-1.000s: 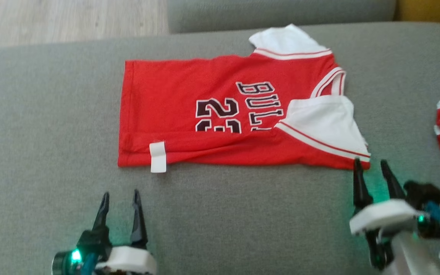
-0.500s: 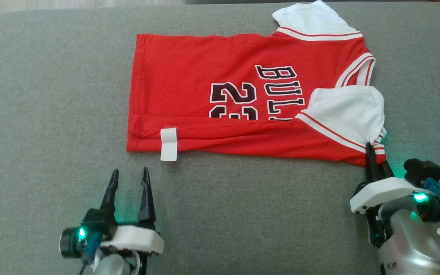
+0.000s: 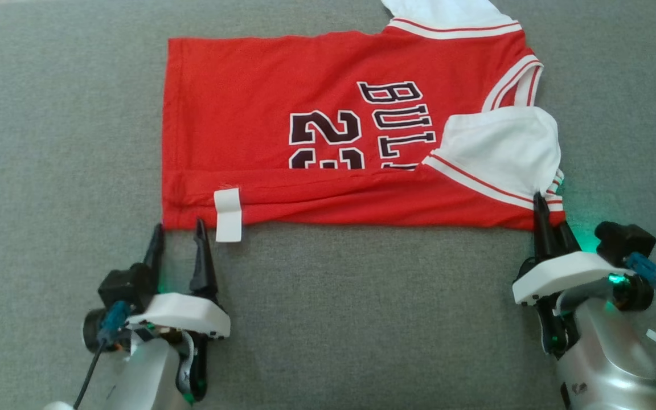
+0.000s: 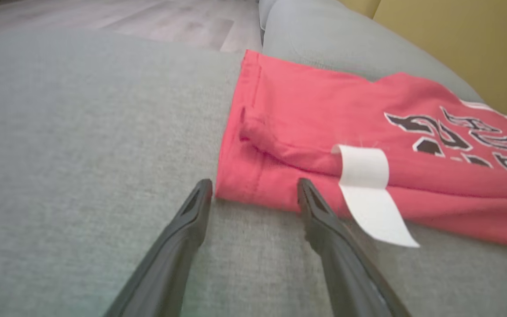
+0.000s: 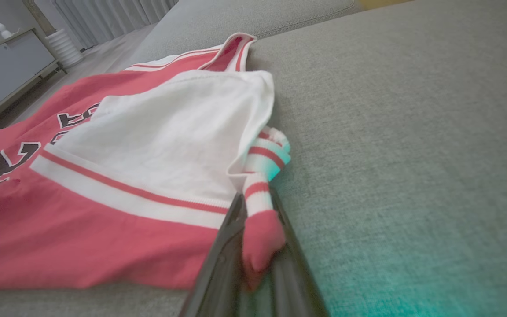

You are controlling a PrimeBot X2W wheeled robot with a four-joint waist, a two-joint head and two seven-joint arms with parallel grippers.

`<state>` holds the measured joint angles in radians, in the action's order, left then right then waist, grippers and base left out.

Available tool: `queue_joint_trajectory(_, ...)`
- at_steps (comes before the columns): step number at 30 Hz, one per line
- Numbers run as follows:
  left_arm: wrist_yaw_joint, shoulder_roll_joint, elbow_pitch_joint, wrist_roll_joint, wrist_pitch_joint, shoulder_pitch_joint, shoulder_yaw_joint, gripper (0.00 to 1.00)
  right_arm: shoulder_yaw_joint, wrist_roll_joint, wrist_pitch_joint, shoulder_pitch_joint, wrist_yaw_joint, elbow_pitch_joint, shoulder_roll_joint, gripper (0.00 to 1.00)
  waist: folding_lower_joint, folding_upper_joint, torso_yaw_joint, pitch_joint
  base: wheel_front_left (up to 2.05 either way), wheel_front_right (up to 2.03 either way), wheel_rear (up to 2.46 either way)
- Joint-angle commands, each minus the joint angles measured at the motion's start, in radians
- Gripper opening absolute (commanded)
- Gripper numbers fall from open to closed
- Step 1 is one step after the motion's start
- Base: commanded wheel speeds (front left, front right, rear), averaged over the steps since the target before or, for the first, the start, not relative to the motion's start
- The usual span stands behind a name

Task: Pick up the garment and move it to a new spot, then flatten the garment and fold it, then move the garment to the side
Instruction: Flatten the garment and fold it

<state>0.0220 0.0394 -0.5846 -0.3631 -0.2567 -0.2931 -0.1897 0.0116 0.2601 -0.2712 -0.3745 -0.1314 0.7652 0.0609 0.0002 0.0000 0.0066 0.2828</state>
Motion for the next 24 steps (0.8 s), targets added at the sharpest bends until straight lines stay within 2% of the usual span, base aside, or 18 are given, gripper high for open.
queue_joint_trajectory(1,-0.005,0.011,0.013,-0.008,-0.005,-0.032,0.024,1.00,-0.020,0.007,0.010,0.004,0.001,-0.007,0.010,0.00,-0.0002,0.0000,-0.006,0.004,0.00,0.00,0.00)
queue_joint_trajectory(4,-0.009,0.011,-0.042,-0.031,-0.005,-0.052,0.008,0.99,-0.026,0.016,0.010,0.006,0.001,-0.027,0.013,0.00,-0.0002,0.0000,-0.013,0.008,0.00,0.00,0.00)
queue_joint_trajectory(5,-0.014,0.011,-0.055,-0.041,-0.005,-0.058,0.006,0.81,-0.028,0.019,0.010,0.006,0.001,-0.033,0.013,0.00,-0.0002,0.0000,-0.014,0.009,0.00,0.00,0.00)
queue_joint_trajectory(7,-0.024,0.011,-0.073,-0.043,-0.005,-0.070,-0.002,0.20,-0.032,0.026,0.010,0.005,0.001,-0.043,0.014,0.00,-0.0002,0.0000,-0.016,0.010,0.00,0.00,0.00)
queue_joint_trajectory(8,-0.033,0.011,-0.081,-0.044,-0.005,-0.074,-0.006,0.00,-0.034,0.030,0.010,0.005,0.001,-0.048,0.015,0.00,-0.0002,0.0000,-0.016,0.008,0.00,0.00,0.00)
queue_joint_trajectory(10,-0.054,0.011,-0.084,-0.044,-0.005,-0.084,-0.006,0.00,-0.040,0.047,0.010,0.005,0.001,-0.065,0.014,0.00,-0.0002,0.0000,-0.014,-0.005,0.00,0.00,0.00)
queue_joint_trajectory(16,-0.065,0.013,0.009,0.016,-0.005,-0.106,0.074,0.00,-0.063,0.096,0.018,-0.057,0.001,-0.086,0.051,0.00,-0.0002,0.0000,-0.009,-0.082,0.00,0.00,0.00)
queue_joint_trajectory(20,-0.069,0.021,0.041,0.058,-0.005,-0.100,0.135,0.00,-0.082,0.153,0.071,-0.085,0.001,-0.105,0.095,0.00,-0.0002,0.0000,-0.006,-0.154,0.00,0.00,0.00)
queue_joint_trajectory(24,-0.062,0.021,0.017,0.082,-0.005,-0.032,0.162,0.00,-0.100,0.210,0.152,-0.024,0.001,-0.151,0.131,0.00,-0.0002,0.0000,-0.007,-0.213,0.00,0.00,0.00)
